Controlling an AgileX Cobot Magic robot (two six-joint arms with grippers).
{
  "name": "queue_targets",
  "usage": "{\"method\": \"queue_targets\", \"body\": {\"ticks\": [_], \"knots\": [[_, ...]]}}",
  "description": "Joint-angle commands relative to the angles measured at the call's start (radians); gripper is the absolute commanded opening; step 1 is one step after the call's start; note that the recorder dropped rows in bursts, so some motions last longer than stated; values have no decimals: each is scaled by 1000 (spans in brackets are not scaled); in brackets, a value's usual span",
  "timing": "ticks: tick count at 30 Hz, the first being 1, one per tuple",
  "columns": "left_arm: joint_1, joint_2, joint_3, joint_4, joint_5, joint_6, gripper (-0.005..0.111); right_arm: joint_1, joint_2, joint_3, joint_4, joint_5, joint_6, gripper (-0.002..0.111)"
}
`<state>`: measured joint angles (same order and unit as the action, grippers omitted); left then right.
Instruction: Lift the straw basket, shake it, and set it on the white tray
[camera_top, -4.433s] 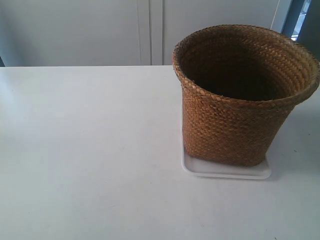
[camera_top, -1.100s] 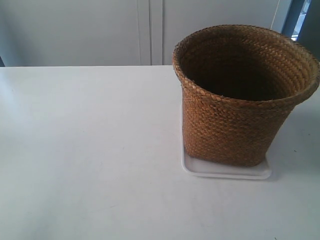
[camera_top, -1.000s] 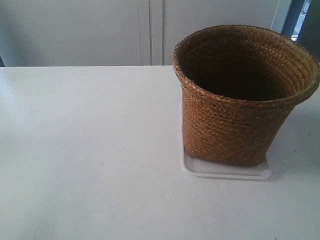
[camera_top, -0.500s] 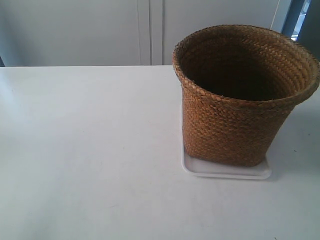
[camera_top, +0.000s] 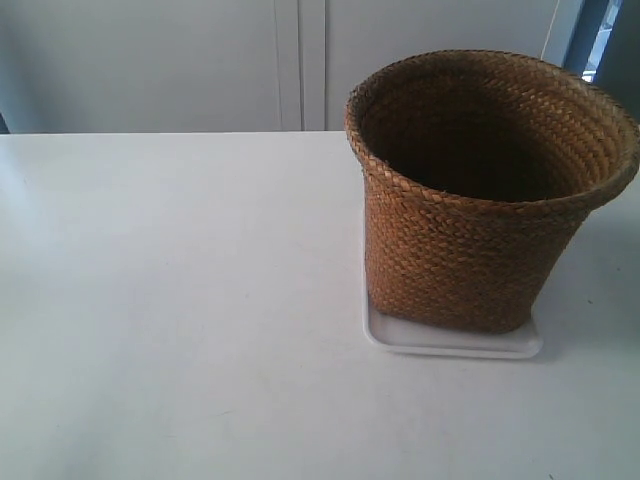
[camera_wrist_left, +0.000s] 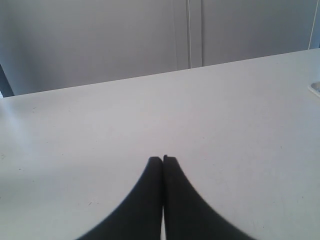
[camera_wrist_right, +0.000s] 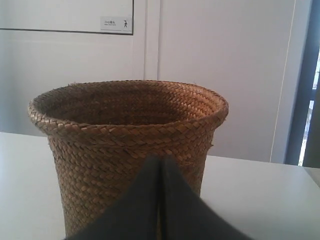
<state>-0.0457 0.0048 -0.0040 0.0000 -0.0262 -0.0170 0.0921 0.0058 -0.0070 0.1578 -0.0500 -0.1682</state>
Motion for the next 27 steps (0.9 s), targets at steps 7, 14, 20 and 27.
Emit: {"method": "queue_targets", "body": {"ticks": [7, 14, 20, 27], "knots": [[5, -5, 4, 0, -2, -6, 0, -6, -6, 7, -4, 13, -11, 0], [5, -5, 4, 0, -2, -6, 0, -26, -6, 7, -4, 12, -11, 0], [5, -5, 4, 0, -2, -6, 0, -72, -6, 7, -4, 12, -11, 0], [5, -5, 4, 0, -2, -6, 0, -72, -6, 7, -4, 12, -11, 0]]}}
